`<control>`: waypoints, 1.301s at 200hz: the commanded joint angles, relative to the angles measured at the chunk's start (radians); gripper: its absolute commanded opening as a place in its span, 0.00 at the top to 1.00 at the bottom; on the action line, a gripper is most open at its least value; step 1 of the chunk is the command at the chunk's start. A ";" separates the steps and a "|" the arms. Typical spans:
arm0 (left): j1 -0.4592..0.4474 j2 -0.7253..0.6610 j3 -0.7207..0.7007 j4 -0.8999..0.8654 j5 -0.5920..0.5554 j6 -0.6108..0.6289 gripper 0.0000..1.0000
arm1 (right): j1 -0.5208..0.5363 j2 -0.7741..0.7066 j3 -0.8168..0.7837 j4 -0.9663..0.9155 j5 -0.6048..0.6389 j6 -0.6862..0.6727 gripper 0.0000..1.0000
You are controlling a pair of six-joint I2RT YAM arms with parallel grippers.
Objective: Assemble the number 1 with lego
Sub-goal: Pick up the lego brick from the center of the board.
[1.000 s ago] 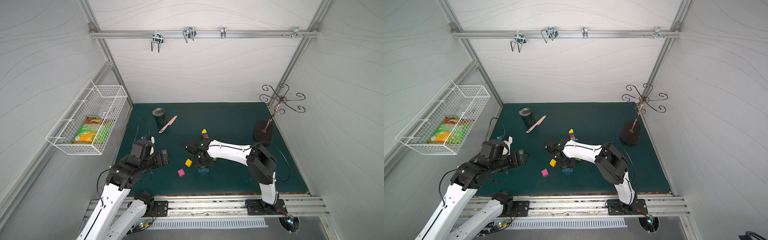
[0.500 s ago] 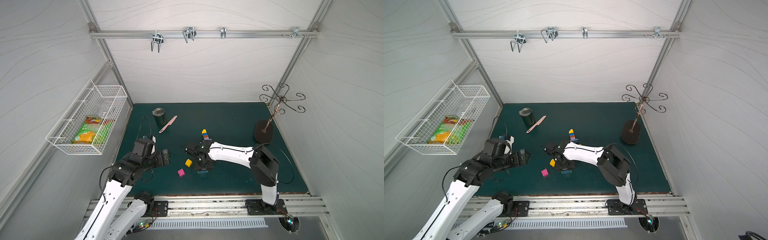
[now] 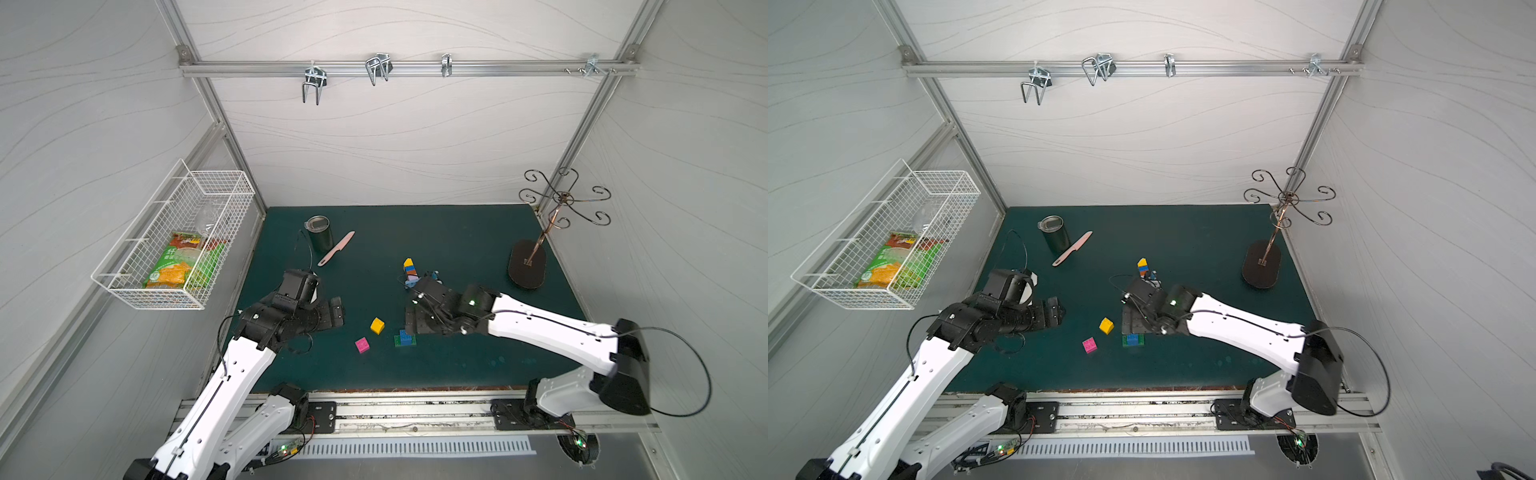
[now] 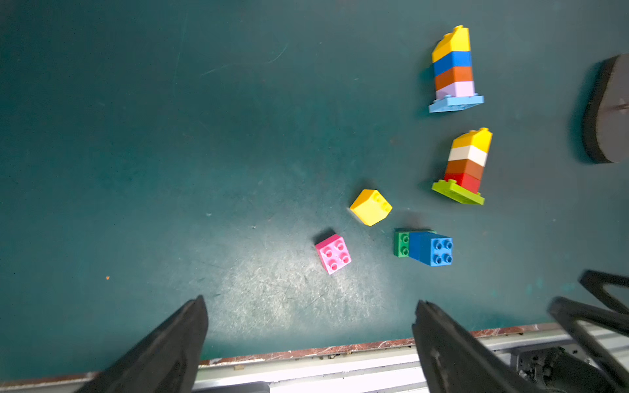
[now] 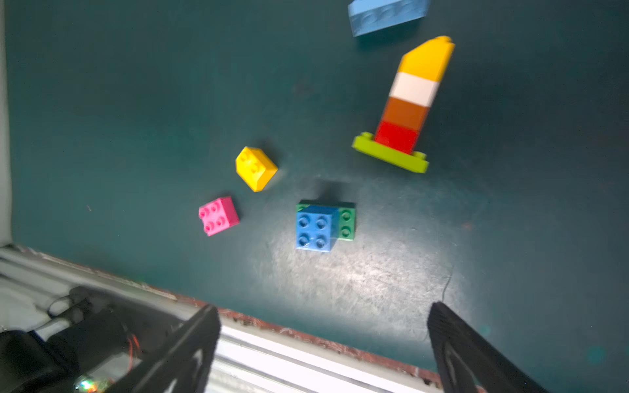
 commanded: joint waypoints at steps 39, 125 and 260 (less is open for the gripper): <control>-0.128 0.154 -0.145 0.056 -0.039 -0.298 0.11 | -0.045 -0.081 -0.285 0.294 0.035 0.007 0.01; -0.335 0.391 -0.110 0.178 -0.091 -0.515 0.19 | -0.065 -0.305 -0.508 0.519 0.093 0.025 0.01; -0.377 0.600 -0.082 0.260 -0.084 -0.606 0.36 | -0.077 -0.327 -0.525 0.522 0.048 0.033 0.01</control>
